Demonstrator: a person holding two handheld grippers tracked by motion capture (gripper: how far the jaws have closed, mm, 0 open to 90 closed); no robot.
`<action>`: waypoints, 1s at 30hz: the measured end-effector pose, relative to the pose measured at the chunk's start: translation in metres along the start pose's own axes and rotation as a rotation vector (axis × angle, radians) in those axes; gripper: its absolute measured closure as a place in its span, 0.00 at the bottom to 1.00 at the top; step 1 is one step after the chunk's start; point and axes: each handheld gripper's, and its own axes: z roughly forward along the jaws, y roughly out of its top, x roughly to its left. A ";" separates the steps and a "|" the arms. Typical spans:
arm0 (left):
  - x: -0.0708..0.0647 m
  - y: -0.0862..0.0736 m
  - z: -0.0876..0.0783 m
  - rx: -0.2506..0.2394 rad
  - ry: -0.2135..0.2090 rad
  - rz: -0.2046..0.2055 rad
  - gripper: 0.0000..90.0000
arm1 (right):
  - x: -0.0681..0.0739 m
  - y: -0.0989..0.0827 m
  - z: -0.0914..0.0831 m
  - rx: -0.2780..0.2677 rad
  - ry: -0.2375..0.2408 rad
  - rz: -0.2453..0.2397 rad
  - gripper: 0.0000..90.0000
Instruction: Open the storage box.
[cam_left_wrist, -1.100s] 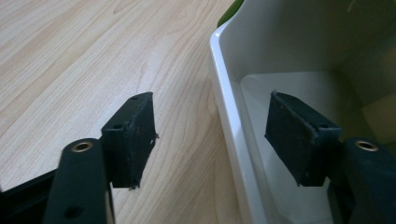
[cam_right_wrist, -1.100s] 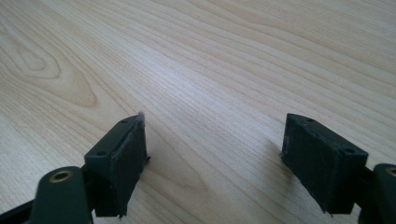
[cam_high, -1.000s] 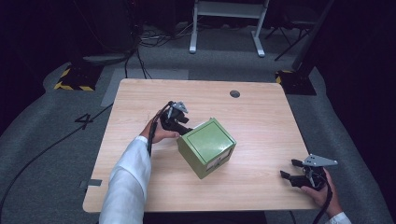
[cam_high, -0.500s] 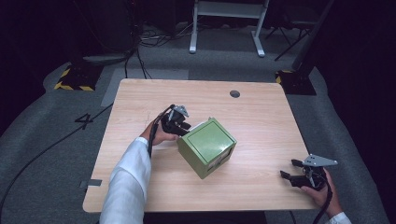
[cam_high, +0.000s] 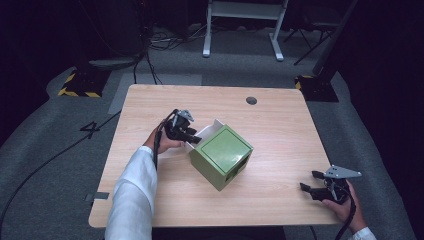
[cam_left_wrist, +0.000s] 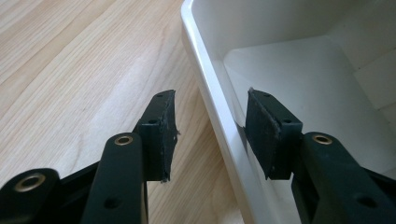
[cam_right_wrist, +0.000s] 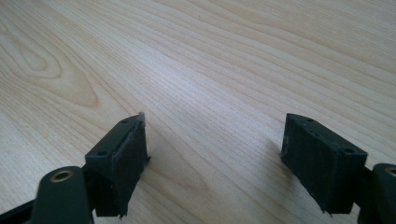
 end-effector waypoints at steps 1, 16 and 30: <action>0.001 -0.002 -0.001 -0.006 0.002 -0.009 0.60 | 0.000 0.000 0.000 0.000 0.000 0.000 0.25; 0.015 -0.022 -0.015 -0.019 0.047 -0.062 0.60 | 0.000 0.000 0.000 0.000 0.000 0.000 0.25; 0.023 -0.030 -0.025 -0.006 0.082 -0.077 0.60 | 0.000 0.000 0.000 0.000 0.000 0.000 0.25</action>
